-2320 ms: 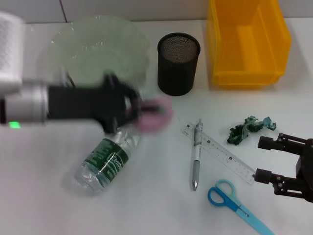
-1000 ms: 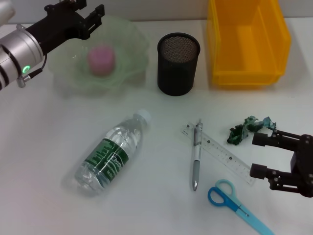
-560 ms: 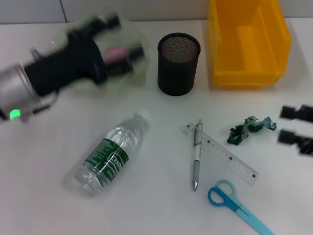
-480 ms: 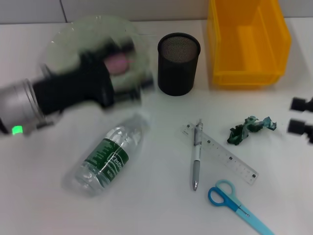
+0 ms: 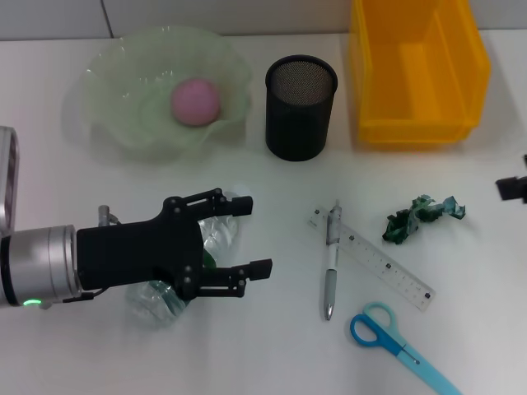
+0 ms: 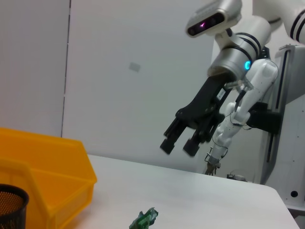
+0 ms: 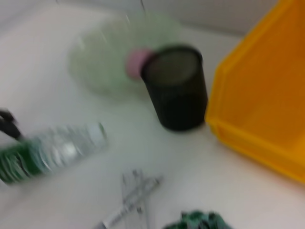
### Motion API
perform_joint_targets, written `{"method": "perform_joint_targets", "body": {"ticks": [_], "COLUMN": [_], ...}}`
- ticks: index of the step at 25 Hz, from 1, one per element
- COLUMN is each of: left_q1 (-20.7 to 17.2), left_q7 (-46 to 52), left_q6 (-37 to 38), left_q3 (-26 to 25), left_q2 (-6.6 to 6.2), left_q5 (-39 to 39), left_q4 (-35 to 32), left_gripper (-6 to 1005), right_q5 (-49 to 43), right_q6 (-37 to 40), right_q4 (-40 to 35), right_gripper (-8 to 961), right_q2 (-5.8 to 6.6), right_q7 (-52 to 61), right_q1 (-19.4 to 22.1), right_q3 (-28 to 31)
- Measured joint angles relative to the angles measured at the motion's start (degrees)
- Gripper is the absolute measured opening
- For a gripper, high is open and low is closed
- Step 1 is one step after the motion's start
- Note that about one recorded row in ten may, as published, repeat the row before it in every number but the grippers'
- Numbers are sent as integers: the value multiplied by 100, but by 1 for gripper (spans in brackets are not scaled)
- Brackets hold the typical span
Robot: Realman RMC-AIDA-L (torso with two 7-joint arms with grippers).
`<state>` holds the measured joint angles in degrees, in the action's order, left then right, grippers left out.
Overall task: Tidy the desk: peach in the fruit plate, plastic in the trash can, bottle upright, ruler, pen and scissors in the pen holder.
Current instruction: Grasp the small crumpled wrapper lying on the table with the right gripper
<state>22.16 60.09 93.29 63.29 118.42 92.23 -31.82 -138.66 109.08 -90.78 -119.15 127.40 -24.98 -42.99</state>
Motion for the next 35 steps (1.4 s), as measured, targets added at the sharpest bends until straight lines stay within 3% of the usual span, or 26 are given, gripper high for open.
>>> {"method": "perform_joint_targets", "body": {"ticks": [2,12,22,32,35], "left_q1": [-7,41,51,46,45], "left_q7": [27,70,69,26,24], "left_q6": [-12,-147,-247,-266,-266], "left_q3": [-2,8,32,-1,-1], "left_q2": [0,-3,-3,-3,-3], "left_q5": [0,51,60,67,67], "left_q4": [0,9,50,54,54], "left_gripper": [863,864,863,853,849], "right_q5": [-395,-807,-872,-1096,-1098], "right_q6": [-249,-1322,-2247,-2721,-2751], "right_q4": [123,1007,2021,2720,2671], "right_gripper": [683,638,594,549,458], "right_q2": [0,-16,-11,-4,-8], "right_q7": [440,758,808,784,778], "right_q1": [-245,-542,-811,-1049,-1015], "right_q3": [-635,-2072,-2706,-2779,-2782]}}
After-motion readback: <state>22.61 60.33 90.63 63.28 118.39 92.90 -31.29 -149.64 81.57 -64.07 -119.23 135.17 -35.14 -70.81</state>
